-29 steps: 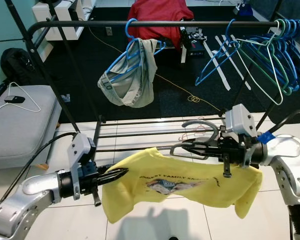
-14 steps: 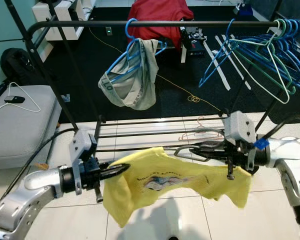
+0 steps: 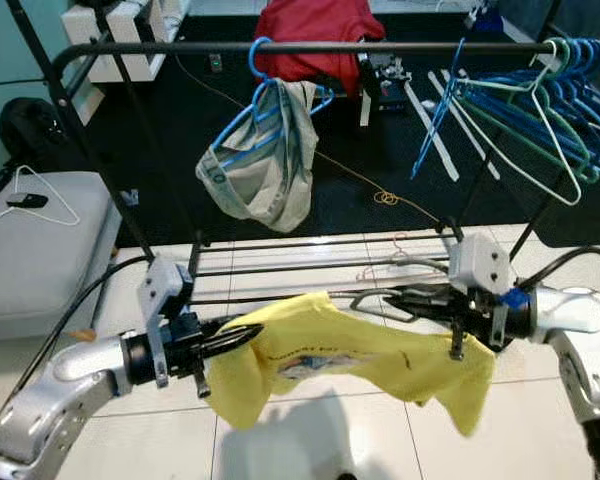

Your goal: Hang hanger

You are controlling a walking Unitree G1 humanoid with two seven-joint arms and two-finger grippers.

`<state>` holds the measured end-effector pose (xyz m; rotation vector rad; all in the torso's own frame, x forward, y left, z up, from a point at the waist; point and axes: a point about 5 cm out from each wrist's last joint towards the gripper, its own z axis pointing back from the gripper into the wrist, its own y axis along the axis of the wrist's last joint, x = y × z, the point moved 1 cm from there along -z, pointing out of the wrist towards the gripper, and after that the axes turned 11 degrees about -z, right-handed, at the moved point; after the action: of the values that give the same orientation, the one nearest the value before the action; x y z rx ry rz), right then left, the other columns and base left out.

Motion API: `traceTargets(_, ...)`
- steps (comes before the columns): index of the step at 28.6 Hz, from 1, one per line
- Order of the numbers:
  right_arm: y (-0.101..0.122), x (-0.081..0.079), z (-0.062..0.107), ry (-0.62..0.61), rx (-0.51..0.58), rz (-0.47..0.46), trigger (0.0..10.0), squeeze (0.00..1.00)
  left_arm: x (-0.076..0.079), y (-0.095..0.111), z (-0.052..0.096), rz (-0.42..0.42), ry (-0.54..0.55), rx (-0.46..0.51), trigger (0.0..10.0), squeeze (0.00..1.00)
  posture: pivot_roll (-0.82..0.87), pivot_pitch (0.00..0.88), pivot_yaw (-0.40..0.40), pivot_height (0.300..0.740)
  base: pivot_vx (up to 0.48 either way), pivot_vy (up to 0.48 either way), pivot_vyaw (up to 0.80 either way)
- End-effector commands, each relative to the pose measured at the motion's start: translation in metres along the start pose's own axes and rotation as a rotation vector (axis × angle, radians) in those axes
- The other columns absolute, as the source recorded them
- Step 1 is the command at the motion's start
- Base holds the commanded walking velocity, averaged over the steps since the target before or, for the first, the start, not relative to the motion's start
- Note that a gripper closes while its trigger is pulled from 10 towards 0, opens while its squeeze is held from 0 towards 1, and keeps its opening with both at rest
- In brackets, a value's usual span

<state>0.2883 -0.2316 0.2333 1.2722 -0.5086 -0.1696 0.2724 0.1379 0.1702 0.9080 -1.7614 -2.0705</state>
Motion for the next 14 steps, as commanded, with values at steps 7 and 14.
traceTargets(7,0.025,0.011,0.01,-0.078,0.115,0.027,10.0,0.0,0.007,-0.011,0.005,-0.003,-0.019,-0.046,10.0,0.0,-0.06,0.208,0.015,0.74,0.0,0.0,0.0)
traceTargets(14,0.033,0.01,0.007,-0.027,0.129,0.024,10.0,0.0,0.005,-0.014,0.003,-0.001,0.005,-0.037,10.0,0.0,-0.07,0.204,0.014,0.74,0.0,0.0,0.0)
